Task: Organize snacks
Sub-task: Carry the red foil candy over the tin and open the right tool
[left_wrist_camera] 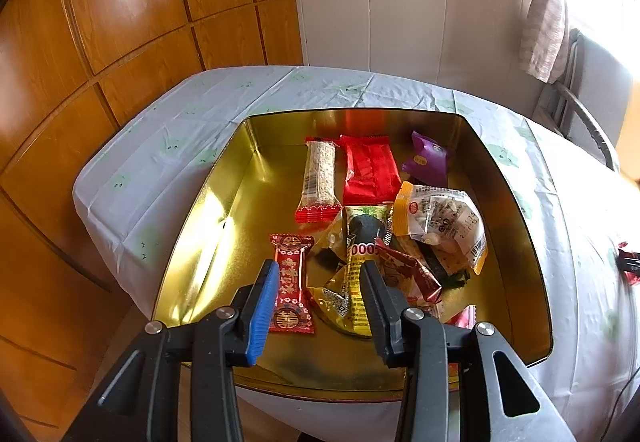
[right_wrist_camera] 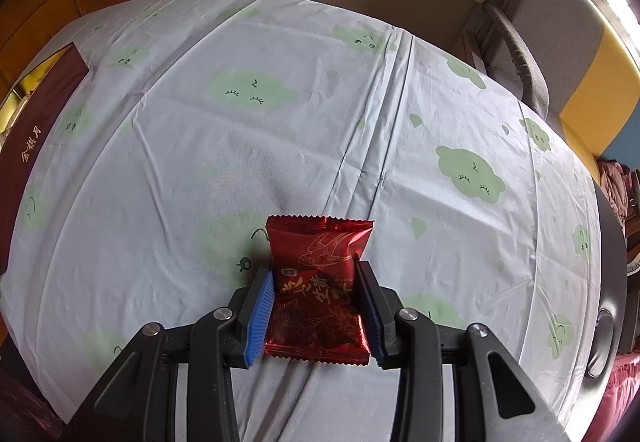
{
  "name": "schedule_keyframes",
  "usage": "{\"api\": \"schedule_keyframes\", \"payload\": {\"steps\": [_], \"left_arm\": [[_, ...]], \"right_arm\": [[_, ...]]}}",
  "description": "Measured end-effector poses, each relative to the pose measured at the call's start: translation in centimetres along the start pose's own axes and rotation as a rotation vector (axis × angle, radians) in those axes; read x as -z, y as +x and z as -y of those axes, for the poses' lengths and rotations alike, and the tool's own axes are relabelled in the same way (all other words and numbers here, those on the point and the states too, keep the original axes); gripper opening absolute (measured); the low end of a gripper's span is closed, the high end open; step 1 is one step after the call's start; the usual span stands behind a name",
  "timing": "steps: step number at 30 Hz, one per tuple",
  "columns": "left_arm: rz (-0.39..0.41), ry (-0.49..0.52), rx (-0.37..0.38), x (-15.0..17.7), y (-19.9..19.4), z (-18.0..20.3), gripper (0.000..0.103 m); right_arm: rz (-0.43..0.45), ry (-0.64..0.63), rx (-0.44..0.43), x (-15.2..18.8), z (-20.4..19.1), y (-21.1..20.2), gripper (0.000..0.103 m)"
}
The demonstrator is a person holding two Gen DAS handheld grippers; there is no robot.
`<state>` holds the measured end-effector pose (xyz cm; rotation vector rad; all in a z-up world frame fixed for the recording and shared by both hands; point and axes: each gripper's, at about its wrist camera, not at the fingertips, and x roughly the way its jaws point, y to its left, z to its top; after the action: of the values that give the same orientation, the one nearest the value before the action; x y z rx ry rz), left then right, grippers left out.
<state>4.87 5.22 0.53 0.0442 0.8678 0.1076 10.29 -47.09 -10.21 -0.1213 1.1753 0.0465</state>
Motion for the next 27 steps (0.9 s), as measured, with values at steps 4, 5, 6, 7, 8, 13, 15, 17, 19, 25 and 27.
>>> {"api": "schedule_keyframes", "payload": {"steps": [4, 5, 6, 7, 8, 13, 15, 17, 19, 25, 27], "left_arm": [[0.003, -0.006, -0.003, 0.0, 0.0, -0.6, 0.043], [0.003, -0.012, -0.002, 0.0, 0.0, -0.8, 0.043], [0.004, -0.02, -0.002, -0.1, 0.0, -1.0, 0.043], [0.006, -0.026, -0.004, -0.2, 0.0, -1.2, 0.043], [0.009, -0.035, -0.005, -0.3, 0.0, -1.6, 0.043], [0.021, -0.068, -0.018, -0.7, 0.0, -3.4, 0.044], [0.023, -0.083, -0.021, -0.7, 0.0, -4.2, 0.045], [0.029, -0.098, -0.025, -0.7, 0.0, -4.9, 0.045], [0.034, -0.106, -0.033, -0.7, 0.1, -5.4, 0.045], [0.039, -0.136, -0.021, -0.6, 0.2, -6.2, 0.045], [0.041, -0.141, -0.012, -0.4, 0.1, -6.4, 0.045]], "right_arm": [[0.003, 0.002, -0.003, 0.1, 0.0, 0.2, 0.04], [0.005, 0.0, -0.004, 0.2, 0.0, 0.2, 0.04], [0.005, 0.002, -0.007, 0.2, 0.0, 0.2, 0.04], [0.005, 0.005, -0.012, 0.2, 0.1, 0.2, 0.039], [0.004, 0.006, -0.014, 0.2, 0.1, 0.3, 0.04], [-0.037, -0.013, 0.048, -0.6, -0.9, 0.0, 0.039], [0.0, -0.018, 0.034, -1.3, -2.2, -1.5, 0.039], [0.055, -0.032, -0.029, -2.2, -4.5, -3.6, 0.039], [0.112, -0.082, -0.099, -2.9, -8.2, -5.7, 0.039], [0.193, -0.249, -0.323, -4.9, -20.0, -9.3, 0.039], [0.206, -0.291, -0.382, -5.4, -23.5, -10.0, 0.039]]}}
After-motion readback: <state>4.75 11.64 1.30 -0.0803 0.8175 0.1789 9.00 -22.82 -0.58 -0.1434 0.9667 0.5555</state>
